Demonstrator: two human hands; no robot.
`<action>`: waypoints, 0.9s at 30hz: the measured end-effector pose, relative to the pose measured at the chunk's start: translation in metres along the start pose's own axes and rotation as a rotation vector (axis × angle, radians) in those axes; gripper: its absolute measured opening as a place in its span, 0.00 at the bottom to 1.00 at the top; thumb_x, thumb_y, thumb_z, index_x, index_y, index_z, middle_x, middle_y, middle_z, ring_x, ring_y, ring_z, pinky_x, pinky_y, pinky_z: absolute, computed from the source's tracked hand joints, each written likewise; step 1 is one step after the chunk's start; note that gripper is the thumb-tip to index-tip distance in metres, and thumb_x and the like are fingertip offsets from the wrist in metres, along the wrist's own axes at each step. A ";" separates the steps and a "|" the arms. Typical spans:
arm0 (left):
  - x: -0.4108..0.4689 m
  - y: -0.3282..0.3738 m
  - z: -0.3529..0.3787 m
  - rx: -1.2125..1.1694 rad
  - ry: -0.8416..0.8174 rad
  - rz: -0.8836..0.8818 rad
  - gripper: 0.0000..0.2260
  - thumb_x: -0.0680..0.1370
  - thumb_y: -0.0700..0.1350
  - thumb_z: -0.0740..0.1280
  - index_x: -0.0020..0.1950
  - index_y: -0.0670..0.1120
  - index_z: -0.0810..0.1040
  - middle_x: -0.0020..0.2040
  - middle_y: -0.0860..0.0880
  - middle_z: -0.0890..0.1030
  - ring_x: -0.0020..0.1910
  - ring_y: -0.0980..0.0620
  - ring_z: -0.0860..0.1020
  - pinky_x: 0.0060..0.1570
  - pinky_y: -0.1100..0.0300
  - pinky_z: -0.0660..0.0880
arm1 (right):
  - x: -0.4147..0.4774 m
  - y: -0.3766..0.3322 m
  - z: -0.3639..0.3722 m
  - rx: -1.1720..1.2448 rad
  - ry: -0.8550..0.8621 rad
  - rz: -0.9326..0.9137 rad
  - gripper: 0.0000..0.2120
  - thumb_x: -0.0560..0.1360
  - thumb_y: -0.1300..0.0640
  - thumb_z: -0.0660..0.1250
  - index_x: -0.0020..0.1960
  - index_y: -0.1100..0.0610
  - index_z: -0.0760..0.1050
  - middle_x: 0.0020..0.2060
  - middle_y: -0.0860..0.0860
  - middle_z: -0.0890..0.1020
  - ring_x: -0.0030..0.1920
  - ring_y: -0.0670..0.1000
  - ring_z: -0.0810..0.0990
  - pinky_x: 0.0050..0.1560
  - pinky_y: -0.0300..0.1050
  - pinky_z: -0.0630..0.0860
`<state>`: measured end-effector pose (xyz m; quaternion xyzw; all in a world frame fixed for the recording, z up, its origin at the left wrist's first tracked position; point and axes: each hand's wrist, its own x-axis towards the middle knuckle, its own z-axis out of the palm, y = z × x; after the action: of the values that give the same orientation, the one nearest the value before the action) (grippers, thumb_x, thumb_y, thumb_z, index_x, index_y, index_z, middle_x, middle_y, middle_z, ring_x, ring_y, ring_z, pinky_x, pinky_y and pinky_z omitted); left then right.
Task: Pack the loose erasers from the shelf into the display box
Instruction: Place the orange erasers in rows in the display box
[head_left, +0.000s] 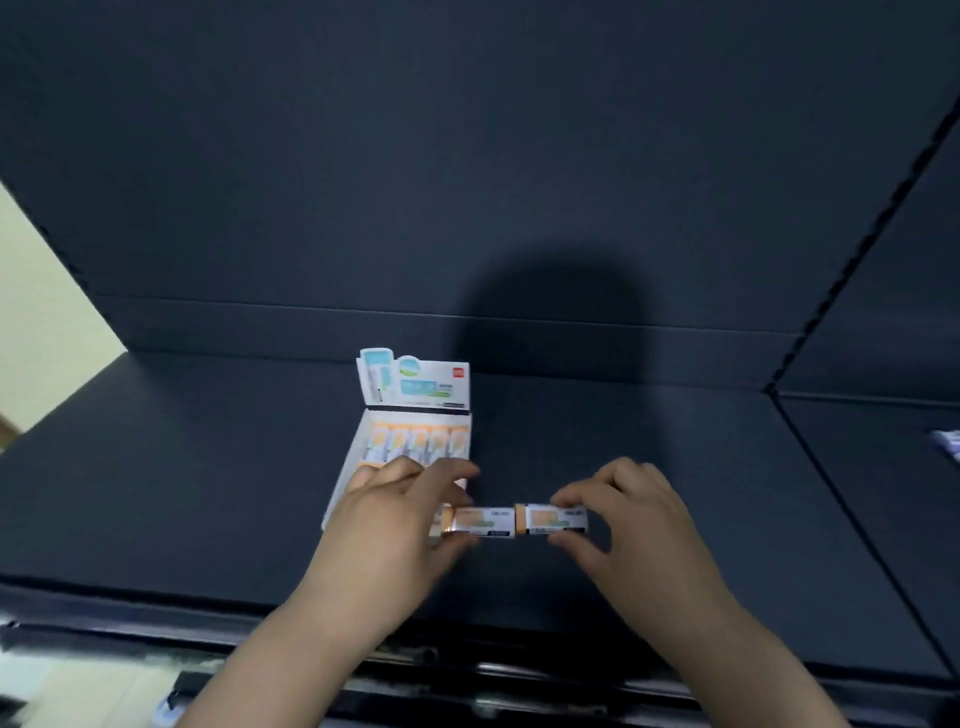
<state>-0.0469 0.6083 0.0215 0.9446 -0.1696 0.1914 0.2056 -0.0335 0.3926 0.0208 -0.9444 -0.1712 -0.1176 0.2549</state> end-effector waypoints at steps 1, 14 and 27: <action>-0.002 -0.015 -0.007 -0.001 -0.007 0.005 0.27 0.60 0.49 0.79 0.55 0.56 0.73 0.40 0.66 0.77 0.43 0.61 0.71 0.44 0.63 0.67 | 0.005 -0.014 0.009 0.001 -0.003 0.005 0.13 0.66 0.51 0.76 0.49 0.46 0.80 0.39 0.41 0.71 0.45 0.45 0.70 0.48 0.43 0.72; -0.008 -0.121 -0.034 -0.034 -0.225 -0.094 0.12 0.63 0.46 0.79 0.45 0.51 0.84 0.41 0.58 0.83 0.41 0.53 0.78 0.41 0.58 0.73 | 0.051 -0.086 0.074 -0.034 -0.207 0.071 0.15 0.74 0.43 0.65 0.59 0.43 0.74 0.47 0.39 0.70 0.55 0.45 0.69 0.54 0.37 0.61; 0.013 -0.102 -0.027 -0.010 -0.453 0.019 0.12 0.77 0.53 0.63 0.58 0.53 0.78 0.52 0.55 0.79 0.55 0.55 0.70 0.53 0.65 0.65 | 0.071 -0.087 0.062 -0.215 -0.450 0.142 0.14 0.71 0.46 0.70 0.56 0.45 0.76 0.45 0.43 0.70 0.56 0.48 0.73 0.47 0.39 0.63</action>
<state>-0.0024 0.7052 0.0173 0.9608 -0.2215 -0.0244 0.1650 0.0062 0.5141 0.0293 -0.9781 -0.1434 0.0962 0.1162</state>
